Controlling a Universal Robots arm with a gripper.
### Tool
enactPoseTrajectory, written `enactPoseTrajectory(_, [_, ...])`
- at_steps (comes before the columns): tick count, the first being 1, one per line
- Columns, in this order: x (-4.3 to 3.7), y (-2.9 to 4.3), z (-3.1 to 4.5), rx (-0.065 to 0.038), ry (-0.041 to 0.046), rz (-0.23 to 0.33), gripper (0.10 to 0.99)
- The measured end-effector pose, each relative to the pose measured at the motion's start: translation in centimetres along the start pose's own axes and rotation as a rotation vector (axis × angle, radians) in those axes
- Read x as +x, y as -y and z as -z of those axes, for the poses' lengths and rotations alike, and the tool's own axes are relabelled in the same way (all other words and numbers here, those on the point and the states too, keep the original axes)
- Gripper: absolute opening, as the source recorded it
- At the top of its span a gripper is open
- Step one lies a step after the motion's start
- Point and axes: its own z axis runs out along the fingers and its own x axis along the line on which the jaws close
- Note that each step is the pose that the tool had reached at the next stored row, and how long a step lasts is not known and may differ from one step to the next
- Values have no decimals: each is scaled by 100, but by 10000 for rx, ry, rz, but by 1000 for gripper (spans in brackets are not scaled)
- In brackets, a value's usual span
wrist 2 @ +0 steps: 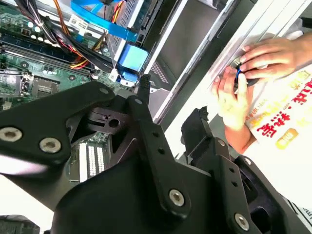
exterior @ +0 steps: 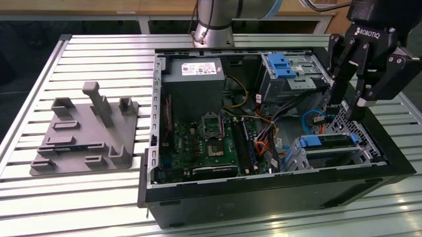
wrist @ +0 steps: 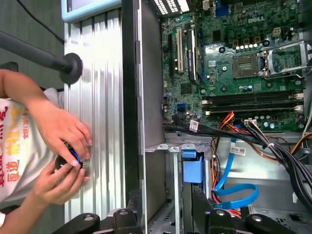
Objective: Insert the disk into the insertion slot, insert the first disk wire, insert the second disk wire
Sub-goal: 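Insert the first disk wire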
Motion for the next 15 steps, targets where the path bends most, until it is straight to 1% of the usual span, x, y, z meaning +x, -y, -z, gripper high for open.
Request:
enactPoseTrajectory(1, [-12,3,2,2,-45,-2,541])
enactPoseTrajectory(2, [-22,11,3,4,-69,0,541])
enactPoseTrajectory(7, [-42,86,-1,15,-73,26,541])
enactPoseTrajectory(9, [-45,90,-6,33,-74,6,541])
enactPoseTrajectory(10, [-46,91,-10,18,-68,-93,541])
enactPoseTrajectory(14, [-53,92,-26,-218,-49,-708,541])
enactPoseTrajectory(15, [-61,91,-30,-231,-49,-748,541])
